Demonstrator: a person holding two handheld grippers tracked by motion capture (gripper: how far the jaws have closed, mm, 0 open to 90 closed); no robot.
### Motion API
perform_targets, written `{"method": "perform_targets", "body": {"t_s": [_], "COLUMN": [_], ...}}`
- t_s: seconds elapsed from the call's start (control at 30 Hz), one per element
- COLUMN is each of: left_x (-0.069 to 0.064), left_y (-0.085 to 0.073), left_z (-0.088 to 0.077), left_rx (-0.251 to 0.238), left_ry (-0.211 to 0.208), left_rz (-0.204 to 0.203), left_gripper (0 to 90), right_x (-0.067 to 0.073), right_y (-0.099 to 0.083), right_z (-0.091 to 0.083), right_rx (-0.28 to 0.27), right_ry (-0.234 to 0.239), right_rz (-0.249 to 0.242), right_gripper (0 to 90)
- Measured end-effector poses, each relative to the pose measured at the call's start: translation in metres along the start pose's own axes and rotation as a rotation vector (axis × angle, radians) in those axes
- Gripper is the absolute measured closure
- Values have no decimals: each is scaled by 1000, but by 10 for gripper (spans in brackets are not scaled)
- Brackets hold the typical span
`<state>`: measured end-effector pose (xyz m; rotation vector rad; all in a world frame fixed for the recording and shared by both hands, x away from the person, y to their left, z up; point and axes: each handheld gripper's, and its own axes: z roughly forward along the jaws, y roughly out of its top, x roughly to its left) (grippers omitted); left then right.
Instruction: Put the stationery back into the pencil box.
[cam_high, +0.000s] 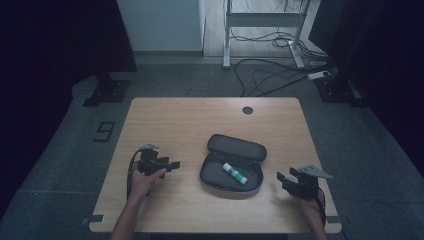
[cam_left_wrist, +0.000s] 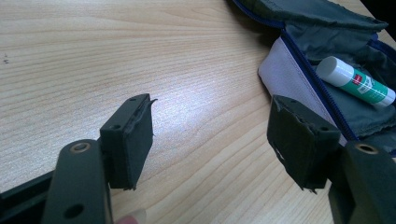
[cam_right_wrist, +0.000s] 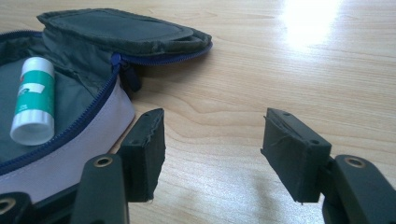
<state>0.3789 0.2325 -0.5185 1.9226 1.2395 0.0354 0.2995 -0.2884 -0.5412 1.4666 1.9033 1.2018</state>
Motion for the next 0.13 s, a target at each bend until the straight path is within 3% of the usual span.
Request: {"method": "perform_targets", "body": {"t_s": [0.13], "left_x": [0], "left_y": [0], "left_z": [0], "left_rx": [1], "left_ry": [-1], "left_rz": [0], "left_gripper": [317], "right_x": [1], "right_y": [0], "right_z": [1], "right_rx": [5], "right_ry": [-8], "right_rz": [-13], "right_gripper": [382]}}
